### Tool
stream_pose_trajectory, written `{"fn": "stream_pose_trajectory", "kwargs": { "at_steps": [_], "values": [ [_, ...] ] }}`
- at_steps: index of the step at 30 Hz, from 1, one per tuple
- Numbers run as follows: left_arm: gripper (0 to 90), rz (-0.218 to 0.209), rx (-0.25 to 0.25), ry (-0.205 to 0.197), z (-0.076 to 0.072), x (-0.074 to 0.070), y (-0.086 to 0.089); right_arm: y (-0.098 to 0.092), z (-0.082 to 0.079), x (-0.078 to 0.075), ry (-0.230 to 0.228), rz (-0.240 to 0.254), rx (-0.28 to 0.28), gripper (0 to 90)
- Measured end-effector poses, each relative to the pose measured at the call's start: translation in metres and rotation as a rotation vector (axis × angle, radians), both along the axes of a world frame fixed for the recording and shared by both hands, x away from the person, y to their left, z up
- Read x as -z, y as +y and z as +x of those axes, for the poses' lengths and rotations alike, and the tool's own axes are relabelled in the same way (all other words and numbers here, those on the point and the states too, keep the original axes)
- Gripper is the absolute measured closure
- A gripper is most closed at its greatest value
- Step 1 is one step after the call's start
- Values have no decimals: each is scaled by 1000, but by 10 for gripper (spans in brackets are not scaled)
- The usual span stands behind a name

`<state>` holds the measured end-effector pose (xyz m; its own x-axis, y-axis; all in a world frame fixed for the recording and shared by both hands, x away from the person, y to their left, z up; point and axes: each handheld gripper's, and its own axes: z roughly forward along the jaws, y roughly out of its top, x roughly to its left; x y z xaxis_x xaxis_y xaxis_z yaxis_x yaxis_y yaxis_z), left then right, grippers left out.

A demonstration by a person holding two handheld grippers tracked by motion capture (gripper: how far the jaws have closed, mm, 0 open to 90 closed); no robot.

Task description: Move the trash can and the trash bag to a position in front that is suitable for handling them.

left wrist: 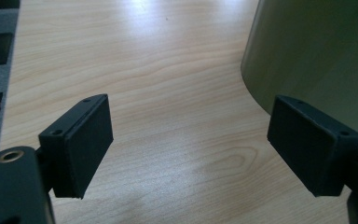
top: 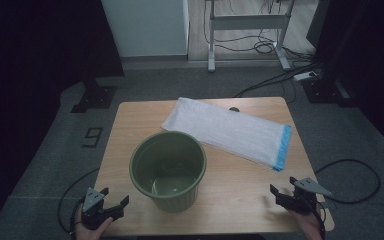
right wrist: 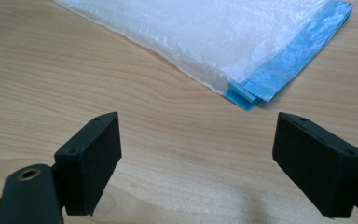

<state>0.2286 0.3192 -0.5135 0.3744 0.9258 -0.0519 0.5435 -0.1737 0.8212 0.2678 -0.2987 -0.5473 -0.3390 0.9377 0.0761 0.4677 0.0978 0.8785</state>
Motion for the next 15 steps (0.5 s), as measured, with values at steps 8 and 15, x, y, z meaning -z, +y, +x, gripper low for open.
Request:
{"fn": "stream_pose_trajectory", "kwargs": {
  "at_steps": [8, 15],
  "values": [
    [139, 12, 88, -20, -6, -2, -4, 3, 4, 3, 19, -14, 14, 147],
    [140, 52, 275, -49, -13, -12, -23, 1, 3, 1, 22, -1, 24, 148]
  ]
}}
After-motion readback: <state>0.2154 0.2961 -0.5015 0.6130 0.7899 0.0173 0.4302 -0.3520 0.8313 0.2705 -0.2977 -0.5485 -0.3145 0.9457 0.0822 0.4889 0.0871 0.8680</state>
